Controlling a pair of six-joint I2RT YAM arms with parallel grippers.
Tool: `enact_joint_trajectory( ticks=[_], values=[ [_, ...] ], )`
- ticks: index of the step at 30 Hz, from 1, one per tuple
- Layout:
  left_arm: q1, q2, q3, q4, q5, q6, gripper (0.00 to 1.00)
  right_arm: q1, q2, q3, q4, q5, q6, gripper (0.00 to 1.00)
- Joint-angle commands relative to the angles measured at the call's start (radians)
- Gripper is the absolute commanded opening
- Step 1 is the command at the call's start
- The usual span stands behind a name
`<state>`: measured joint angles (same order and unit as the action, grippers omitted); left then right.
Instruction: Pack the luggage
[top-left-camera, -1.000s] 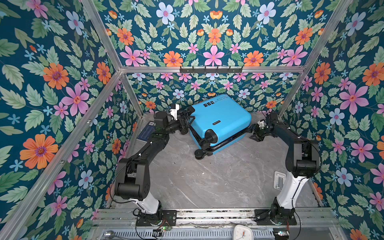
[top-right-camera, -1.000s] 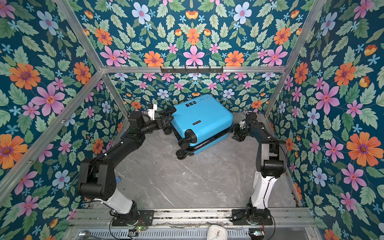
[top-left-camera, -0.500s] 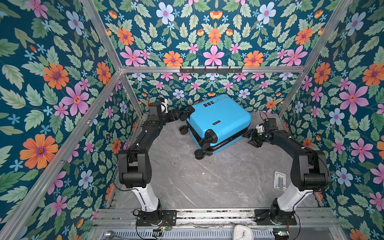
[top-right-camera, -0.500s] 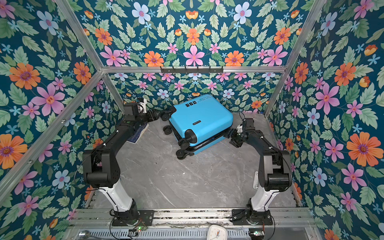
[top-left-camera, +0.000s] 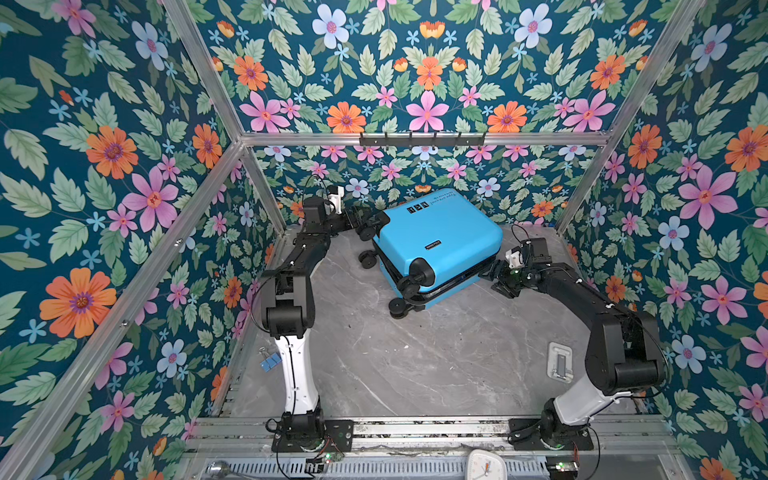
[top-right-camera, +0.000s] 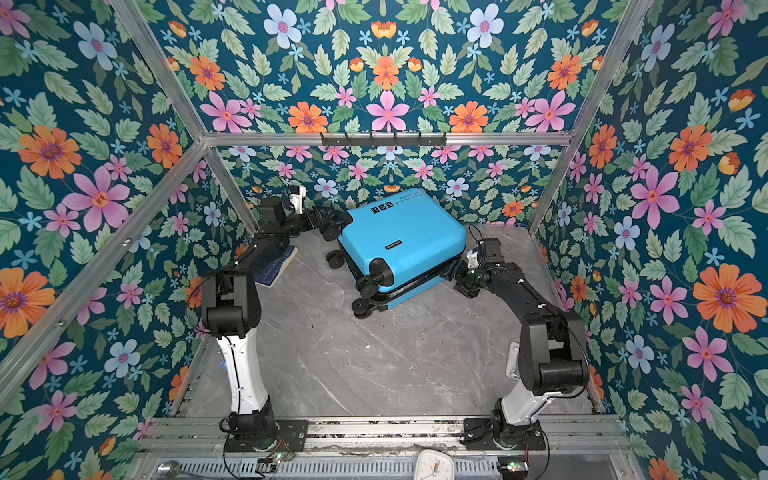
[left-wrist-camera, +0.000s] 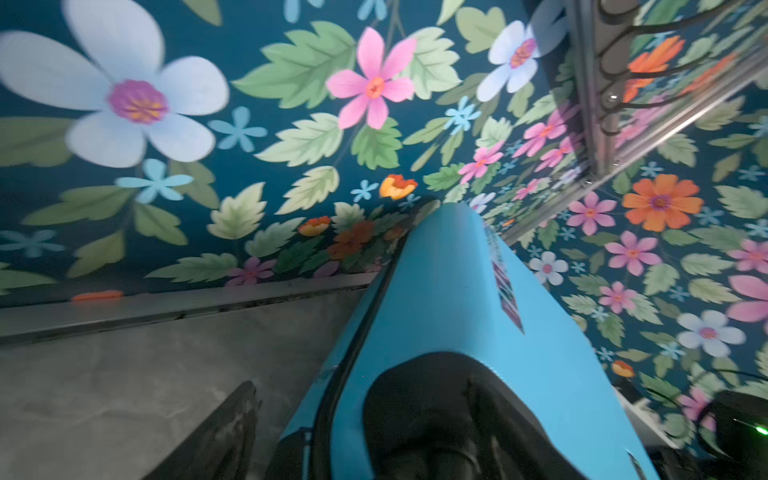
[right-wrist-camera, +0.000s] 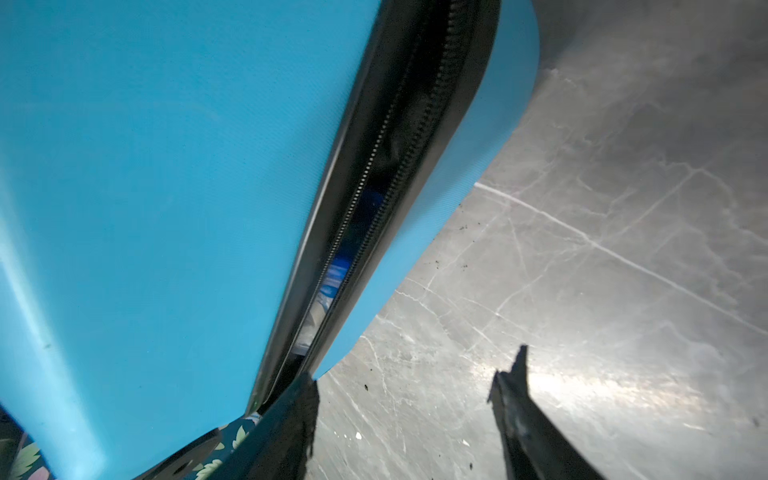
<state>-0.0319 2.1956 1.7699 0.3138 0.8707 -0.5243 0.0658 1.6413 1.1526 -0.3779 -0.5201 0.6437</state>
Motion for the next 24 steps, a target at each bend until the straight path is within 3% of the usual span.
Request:
enact_joint_trajectory(
  ticks=[1, 6, 12, 16, 20, 24],
  values=[
    [-0.006, 0.002, -0.005, 0.060, 0.120, -0.012, 0.81, 0.001, 0.008, 0.017, -0.010, 0.013, -0.014, 0.67],
    [-0.033, -0.041, -0.064, -0.025, 0.177, 0.081, 0.79, -0.019, 0.078, 0.054, -0.004, 0.004, -0.003, 0.65],
    [-0.089, -0.115, -0.164, -0.066, 0.211, 0.136, 0.77, -0.101, 0.062, 0.024, -0.005, -0.008, 0.037, 0.52],
    [-0.142, -0.166, -0.233, -0.084, 0.203, 0.164, 0.77, -0.164, 0.034, -0.010, -0.052, -0.003, 0.029, 0.54],
    [-0.198, -0.218, -0.317, -0.052, 0.183, 0.158, 0.77, -0.194, 0.029, 0.013, -0.171, 0.092, 0.002, 0.57],
    [-0.257, -0.263, -0.381, -0.016, 0.169, 0.131, 0.77, -0.197, 0.028, 0.003, -0.165, 0.135, -0.027, 0.57]
  ],
)
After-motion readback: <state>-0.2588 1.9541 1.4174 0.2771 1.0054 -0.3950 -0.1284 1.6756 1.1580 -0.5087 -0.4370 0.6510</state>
